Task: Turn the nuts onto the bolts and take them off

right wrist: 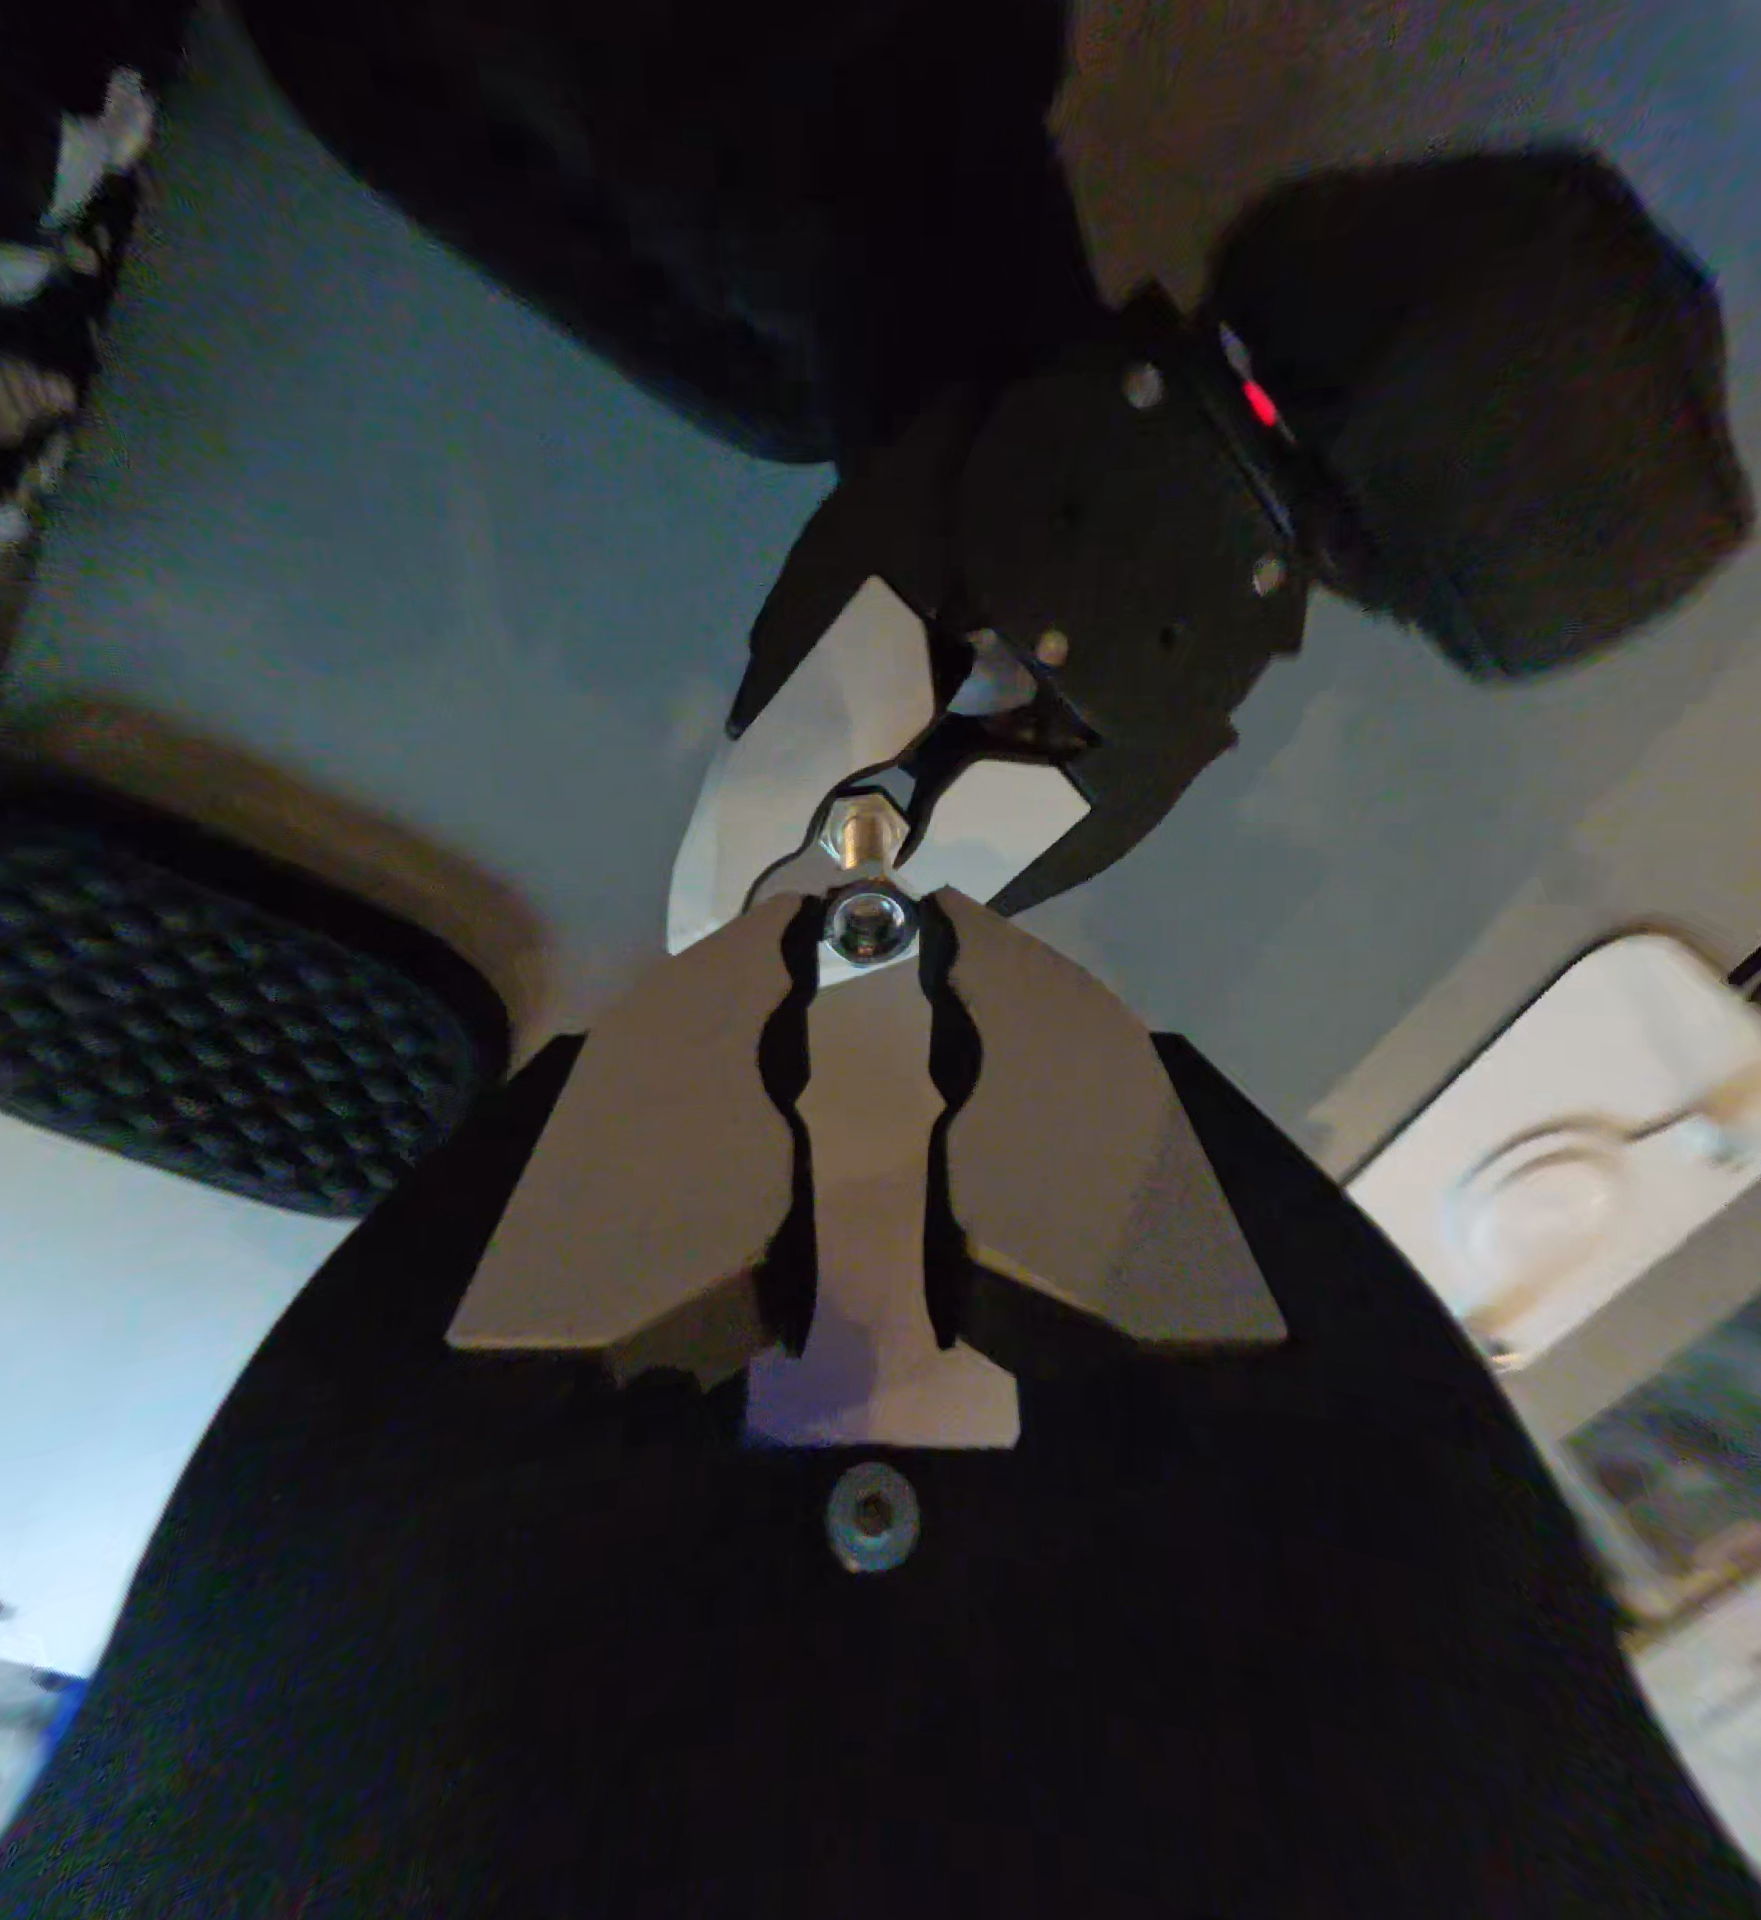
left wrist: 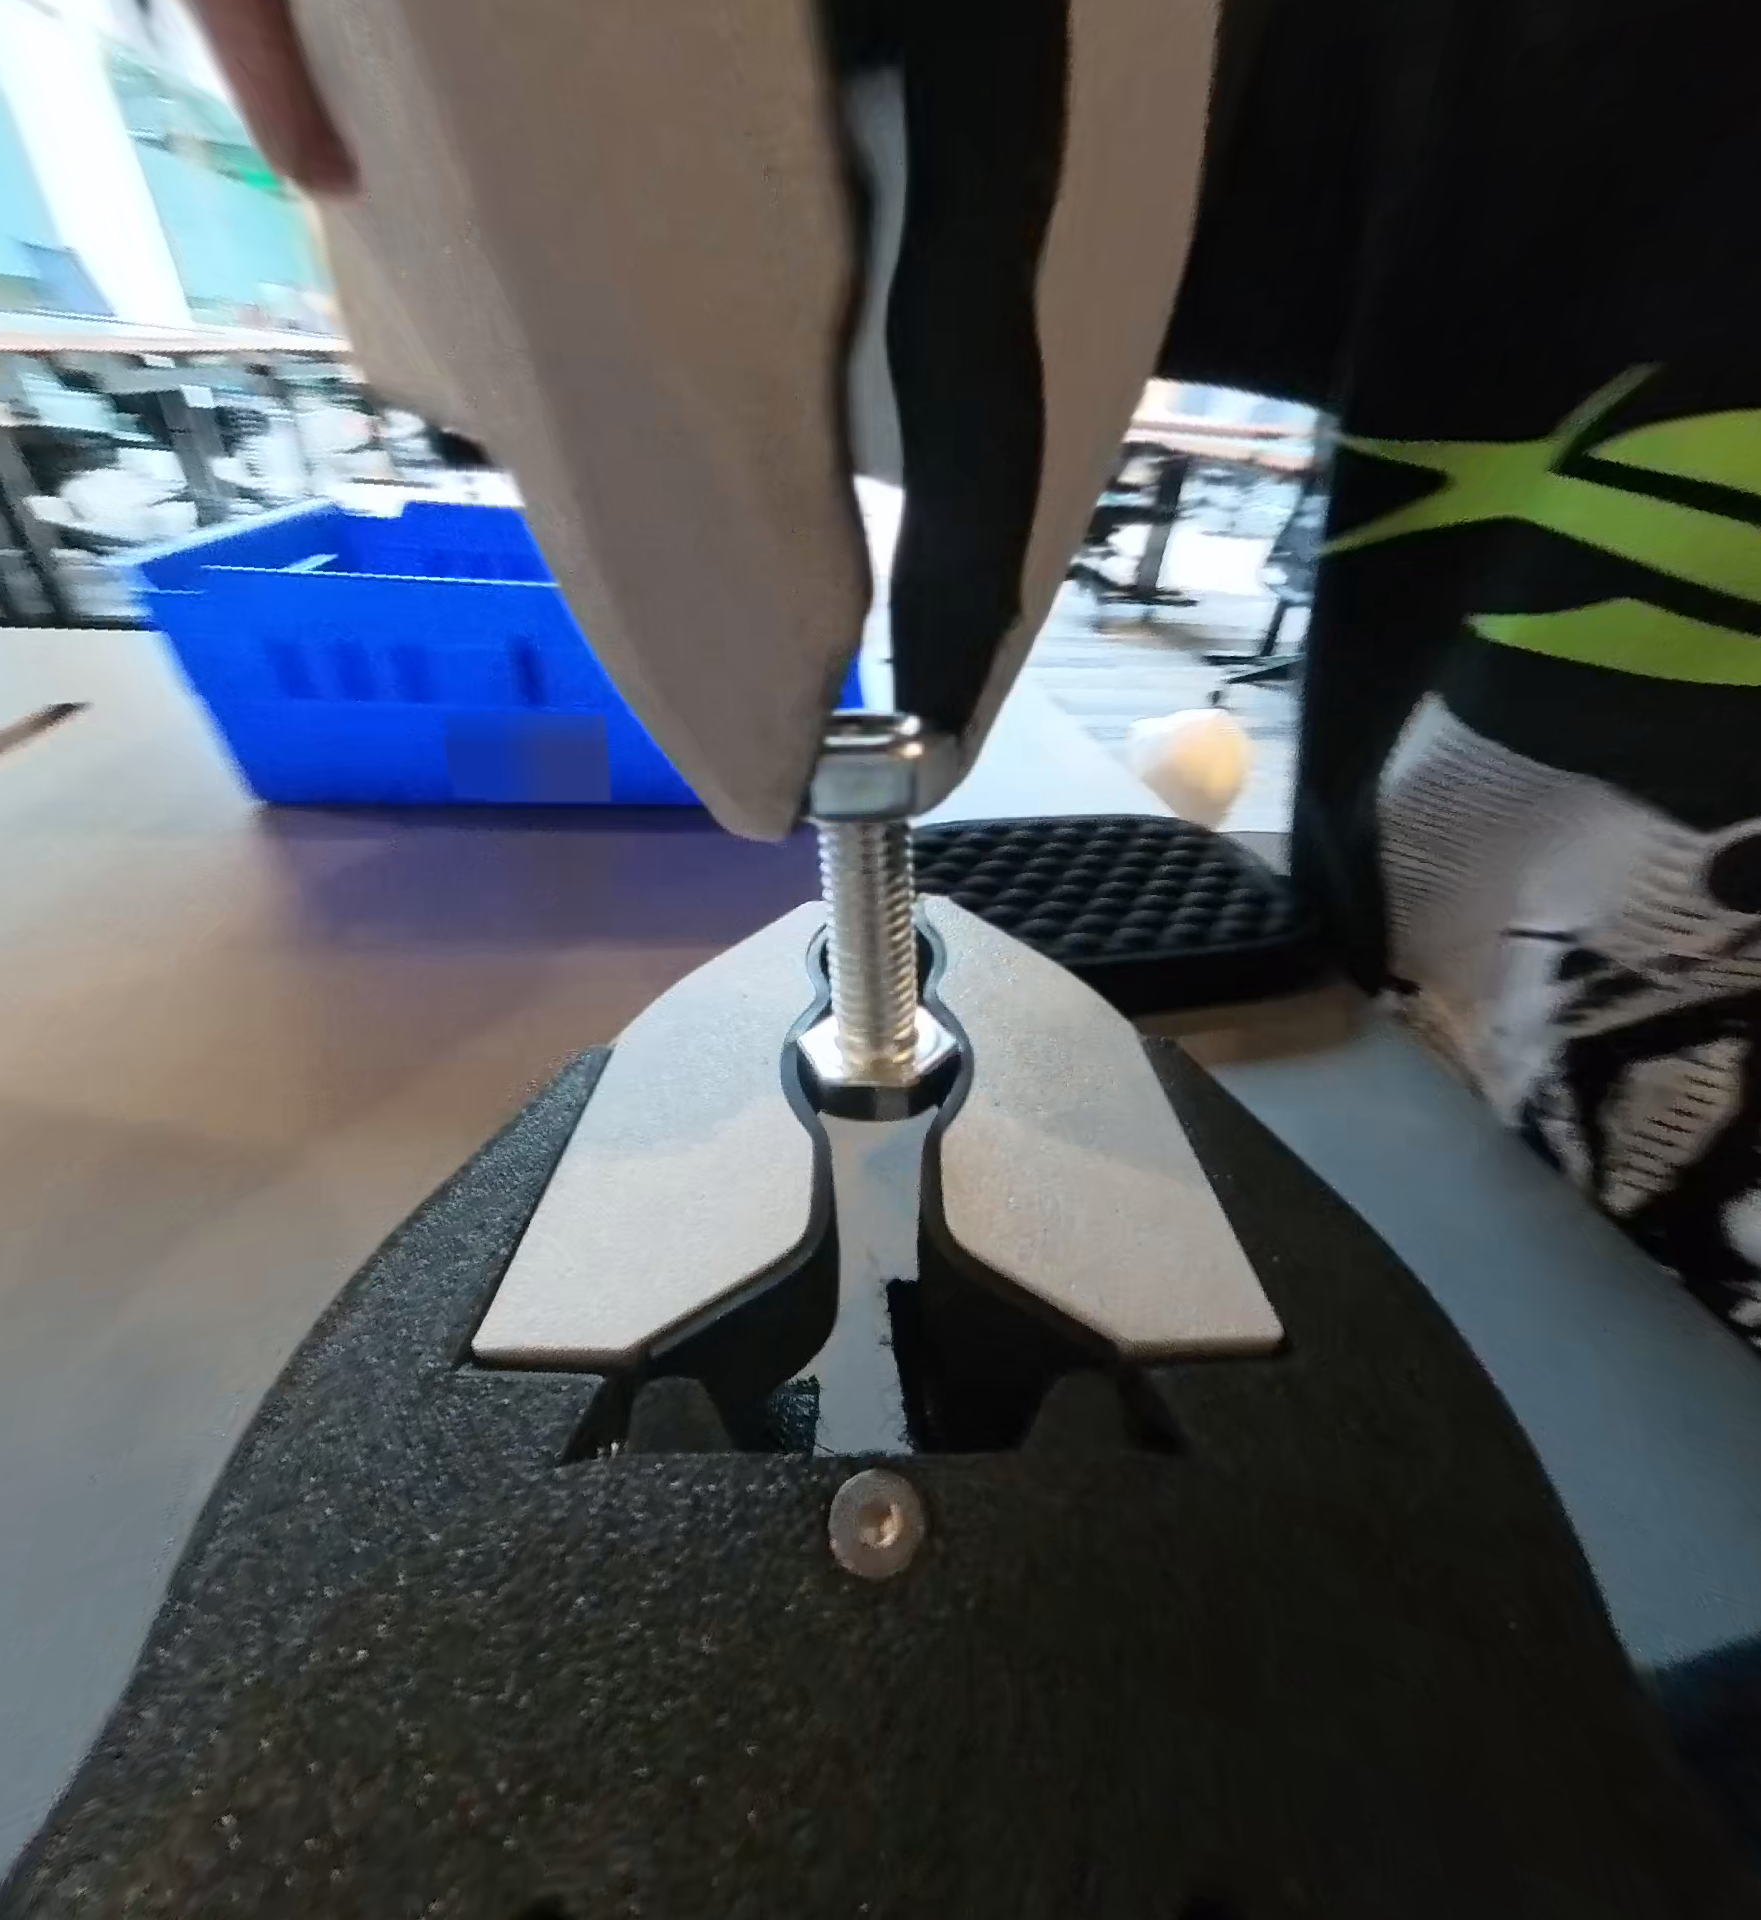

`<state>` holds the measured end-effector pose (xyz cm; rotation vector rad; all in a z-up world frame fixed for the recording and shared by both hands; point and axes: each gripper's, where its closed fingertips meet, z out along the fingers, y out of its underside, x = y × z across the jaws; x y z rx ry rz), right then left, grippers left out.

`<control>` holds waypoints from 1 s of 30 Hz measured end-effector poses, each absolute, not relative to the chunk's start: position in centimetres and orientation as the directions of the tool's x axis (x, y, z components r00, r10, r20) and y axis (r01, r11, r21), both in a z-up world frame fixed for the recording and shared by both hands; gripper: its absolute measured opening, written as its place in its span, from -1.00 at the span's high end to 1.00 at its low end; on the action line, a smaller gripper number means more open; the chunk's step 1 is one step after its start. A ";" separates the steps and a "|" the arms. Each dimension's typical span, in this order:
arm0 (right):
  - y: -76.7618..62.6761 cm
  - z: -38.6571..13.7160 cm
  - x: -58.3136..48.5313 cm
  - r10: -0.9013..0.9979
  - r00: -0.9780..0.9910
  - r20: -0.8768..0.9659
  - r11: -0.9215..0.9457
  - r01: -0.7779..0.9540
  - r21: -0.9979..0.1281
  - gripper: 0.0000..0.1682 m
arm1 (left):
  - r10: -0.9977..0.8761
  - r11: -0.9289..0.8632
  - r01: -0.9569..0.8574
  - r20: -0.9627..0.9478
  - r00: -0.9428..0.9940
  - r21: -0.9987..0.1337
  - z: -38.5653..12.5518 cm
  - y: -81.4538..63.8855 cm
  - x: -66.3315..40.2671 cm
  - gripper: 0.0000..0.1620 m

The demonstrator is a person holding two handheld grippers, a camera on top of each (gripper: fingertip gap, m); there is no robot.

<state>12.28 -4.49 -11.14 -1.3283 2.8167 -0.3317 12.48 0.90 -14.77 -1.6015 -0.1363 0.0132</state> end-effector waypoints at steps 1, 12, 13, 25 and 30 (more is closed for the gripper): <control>-4.4 -11.2 12.5 -0.817 -0.569 0.094 0.551 -0.819 -0.160 0.79 | 0.068 -0.030 0.083 0.081 0.994 -0.996 -14.8 1.0 12.9 0.86; -4.8 -10.4 14.1 -0.981 0.031 0.189 -0.021 -0.998 0.052 0.79 | -0.152 0.030 0.113 0.107 0.983 -0.993 -14.0 1.4 15.9 0.86; -4.7 -10.4 14.2 -0.981 0.052 0.188 -0.042 -0.998 0.053 0.79 | -0.167 0.034 0.114 0.107 0.980 -0.993 -14.0 1.4 16.1 0.86; -6.0 -9.4 12.0 -0.824 -0.546 0.151 0.509 -0.830 -0.226 0.27 | 0.039 0.039 0.077 0.078 0.996 -0.996 -14.1 1.3 13.2 0.86; -6.4 -8.0 10.2 -0.507 -0.860 0.059 0.769 -0.482 -0.421 0.39 | 0.209 0.038 0.061 0.067 0.976 -0.997 -14.0 0.1 10.8 0.86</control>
